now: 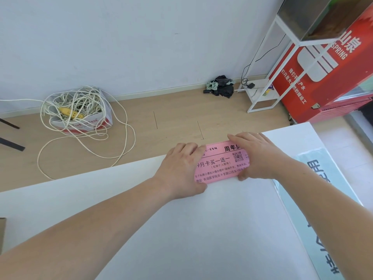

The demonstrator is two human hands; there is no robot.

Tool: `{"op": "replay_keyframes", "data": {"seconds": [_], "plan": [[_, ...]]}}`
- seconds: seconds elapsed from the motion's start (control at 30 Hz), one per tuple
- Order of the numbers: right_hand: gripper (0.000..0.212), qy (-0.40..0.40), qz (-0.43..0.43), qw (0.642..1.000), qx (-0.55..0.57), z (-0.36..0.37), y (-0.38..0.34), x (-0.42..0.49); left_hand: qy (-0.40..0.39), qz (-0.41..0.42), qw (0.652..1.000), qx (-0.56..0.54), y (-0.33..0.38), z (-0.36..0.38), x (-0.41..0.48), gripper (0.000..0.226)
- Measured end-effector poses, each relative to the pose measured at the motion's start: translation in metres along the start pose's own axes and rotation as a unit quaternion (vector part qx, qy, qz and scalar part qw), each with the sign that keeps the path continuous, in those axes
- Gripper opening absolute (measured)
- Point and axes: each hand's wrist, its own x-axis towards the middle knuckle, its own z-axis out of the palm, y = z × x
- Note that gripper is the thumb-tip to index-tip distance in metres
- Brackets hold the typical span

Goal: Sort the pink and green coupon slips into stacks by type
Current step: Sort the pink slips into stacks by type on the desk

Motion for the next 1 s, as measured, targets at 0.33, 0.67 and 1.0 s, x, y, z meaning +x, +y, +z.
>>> {"op": "replay_keyframes", "data": {"seconds": [0.33,0.67,1.0], "plan": [[0.118,-0.006,0.018,1.0,-0.012,-0.009,-0.033,-0.018,-0.004,-0.024,0.998,-0.061,0.005,-0.022,-0.03,0.103],[0.035,0.034,-0.035,0.975,0.216,-0.017,-0.207,-0.054,0.08,-0.149,0.953,-0.25,-0.011,-0.076,-0.199,0.045],[0.023,0.053,-0.142,0.91,0.386,-0.001,-0.432,-0.12,0.261,-0.261,0.856,-0.362,-0.069,-0.135,-0.422,0.024]]}}
